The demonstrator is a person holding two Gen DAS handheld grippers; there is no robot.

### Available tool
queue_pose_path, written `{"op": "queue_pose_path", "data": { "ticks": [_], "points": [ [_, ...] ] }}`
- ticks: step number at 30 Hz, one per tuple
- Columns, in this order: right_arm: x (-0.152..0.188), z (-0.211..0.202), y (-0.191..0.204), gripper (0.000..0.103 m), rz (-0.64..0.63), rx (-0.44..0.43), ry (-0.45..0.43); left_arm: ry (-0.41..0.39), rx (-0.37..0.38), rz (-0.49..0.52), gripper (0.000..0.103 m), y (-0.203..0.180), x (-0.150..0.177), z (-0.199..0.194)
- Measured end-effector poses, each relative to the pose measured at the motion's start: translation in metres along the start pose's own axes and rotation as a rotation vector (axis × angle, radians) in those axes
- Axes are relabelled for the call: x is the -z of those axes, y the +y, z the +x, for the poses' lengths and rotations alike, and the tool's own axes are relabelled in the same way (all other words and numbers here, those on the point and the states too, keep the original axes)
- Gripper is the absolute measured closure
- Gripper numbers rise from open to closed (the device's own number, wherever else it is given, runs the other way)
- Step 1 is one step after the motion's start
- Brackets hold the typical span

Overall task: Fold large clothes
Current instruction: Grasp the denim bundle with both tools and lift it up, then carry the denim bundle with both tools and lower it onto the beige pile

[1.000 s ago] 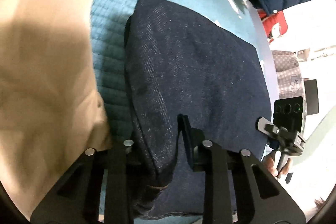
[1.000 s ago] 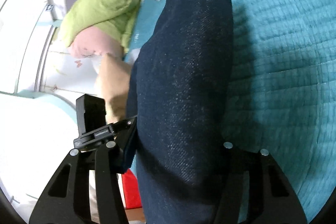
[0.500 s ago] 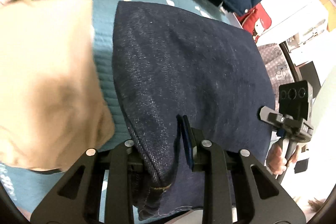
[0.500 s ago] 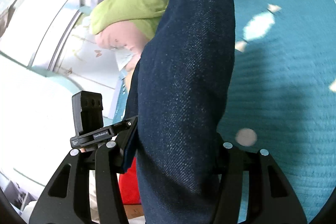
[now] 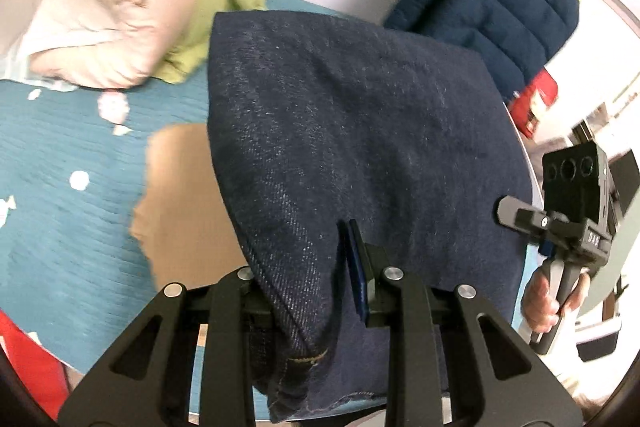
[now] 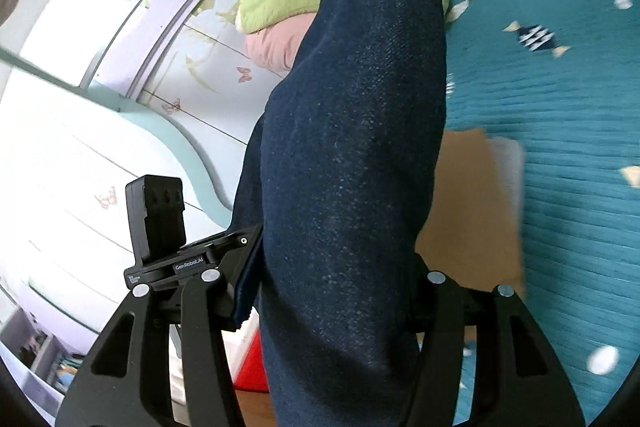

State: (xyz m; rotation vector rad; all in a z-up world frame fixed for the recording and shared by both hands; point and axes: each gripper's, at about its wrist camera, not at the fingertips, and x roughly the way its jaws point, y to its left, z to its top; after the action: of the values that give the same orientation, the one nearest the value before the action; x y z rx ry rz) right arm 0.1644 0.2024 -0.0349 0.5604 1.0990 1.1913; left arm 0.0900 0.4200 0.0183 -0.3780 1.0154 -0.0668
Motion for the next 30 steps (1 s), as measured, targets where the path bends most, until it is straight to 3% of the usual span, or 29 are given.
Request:
{"op": "queue_pose_path", "data": {
  "ticks": [7, 9, 11, 13, 15, 18, 20, 22, 23, 25, 27, 29, 30],
  "points": [
    [-0.025, 0.068, -0.012, 0.044, 0.019, 0.055, 0.052, 0.044, -0.067, -0.063, 0.077, 0.064, -0.027, 0.025],
    [-0.029, 0.091, -0.031, 0.040, 0.019, 0.135, 0.068, 0.067, -0.079, -0.078, 0.077, 0.081, -0.031, 0.043],
    [-0.034, 0.122, -0.060, 0.035, 0.085, 0.247, 0.099, 0.112, -0.091, -0.154, 0.077, 0.106, -0.031, 0.077],
    [-0.030, 0.136, -0.087, 0.035, 0.129, 0.317, 0.134, 0.175, -0.179, -0.176, 0.077, 0.123, -0.031, 0.118],
    [-0.033, 0.137, -0.096, 0.037, 0.143, 0.320, 0.138, 0.182, -0.175, -0.185, 0.071, 0.132, -0.028, 0.137],
    [-0.038, 0.126, -0.080, 0.035, 0.075, 0.371, 0.175, 0.155, -0.195, -0.156, 0.056, 0.137, -0.028, 0.132],
    [-0.039, 0.103, -0.066, 0.029, -0.007, 0.464, 0.133, 0.126, -0.285, -0.101, 0.047, 0.138, -0.030, 0.121],
    [-0.037, 0.077, -0.053, 0.020, -0.106, 0.566, 0.042, 0.087, -0.425, -0.049, 0.041, 0.139, -0.032, 0.103],
    [-0.039, 0.058, -0.042, 0.016, -0.152, 0.629, -0.039, 0.069, -0.460, -0.032, 0.040, 0.138, -0.032, 0.096],
    [-0.039, 0.043, -0.024, 0.016, -0.208, 0.595, -0.123, 0.001, -0.536, 0.000, 0.040, 0.131, -0.033, 0.076],
    [-0.033, 0.045, -0.001, 0.018, -0.304, 0.569, -0.138, -0.071, -0.549, 0.032, 0.041, 0.117, -0.033, 0.062],
    [-0.027, 0.071, 0.015, 0.046, -0.392, 0.609, -0.081, -0.090, -0.445, 0.050, 0.045, 0.096, -0.027, 0.061],
    [-0.024, 0.086, 0.015, 0.051, -0.407, 0.608, -0.037, -0.087, -0.420, 0.056, 0.048, 0.089, -0.023, 0.065]
  ]
}}
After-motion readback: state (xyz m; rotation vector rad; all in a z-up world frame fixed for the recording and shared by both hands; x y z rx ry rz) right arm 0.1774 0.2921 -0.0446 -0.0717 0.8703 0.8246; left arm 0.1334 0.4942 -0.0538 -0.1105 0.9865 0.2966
